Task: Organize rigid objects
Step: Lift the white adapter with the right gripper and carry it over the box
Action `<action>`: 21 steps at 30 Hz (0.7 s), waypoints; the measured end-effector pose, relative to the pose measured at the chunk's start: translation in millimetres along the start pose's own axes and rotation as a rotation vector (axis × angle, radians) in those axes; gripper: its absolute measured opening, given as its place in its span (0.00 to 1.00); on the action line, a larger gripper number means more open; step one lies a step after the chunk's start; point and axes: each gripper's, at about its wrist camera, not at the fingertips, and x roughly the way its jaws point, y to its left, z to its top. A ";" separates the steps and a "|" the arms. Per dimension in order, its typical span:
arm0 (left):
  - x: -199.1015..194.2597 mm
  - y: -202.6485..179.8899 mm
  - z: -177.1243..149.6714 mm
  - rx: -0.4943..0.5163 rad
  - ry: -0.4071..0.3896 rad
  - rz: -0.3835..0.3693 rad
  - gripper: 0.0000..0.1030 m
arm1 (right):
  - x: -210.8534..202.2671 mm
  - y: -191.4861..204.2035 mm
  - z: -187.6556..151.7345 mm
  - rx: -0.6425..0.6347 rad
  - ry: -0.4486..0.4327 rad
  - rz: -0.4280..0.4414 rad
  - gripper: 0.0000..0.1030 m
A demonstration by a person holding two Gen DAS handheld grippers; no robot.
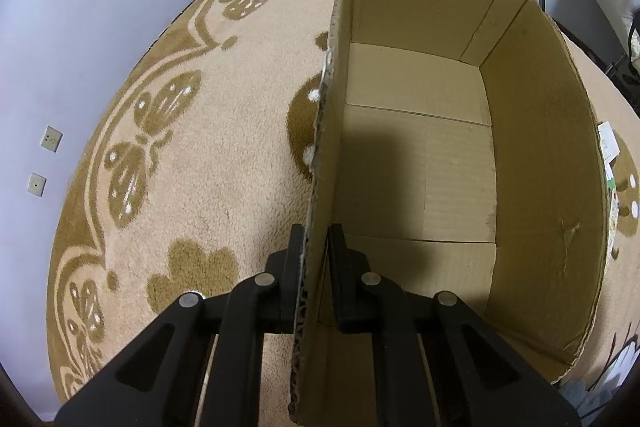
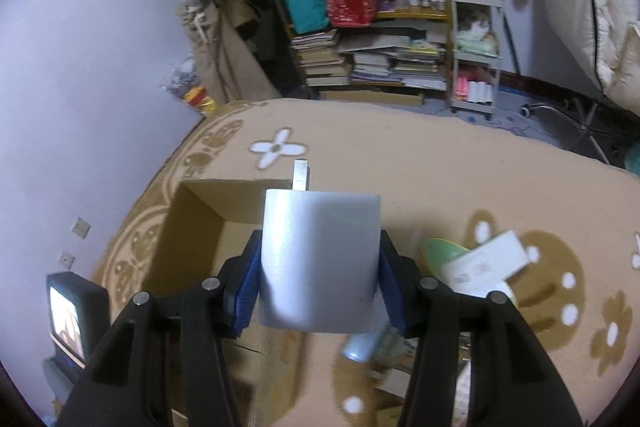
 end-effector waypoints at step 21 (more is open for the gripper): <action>6.4 11.6 -0.3 -0.034 0.016 -0.039 0.11 | 56.0 64.9 -19.0 -0.121 0.121 0.064 0.55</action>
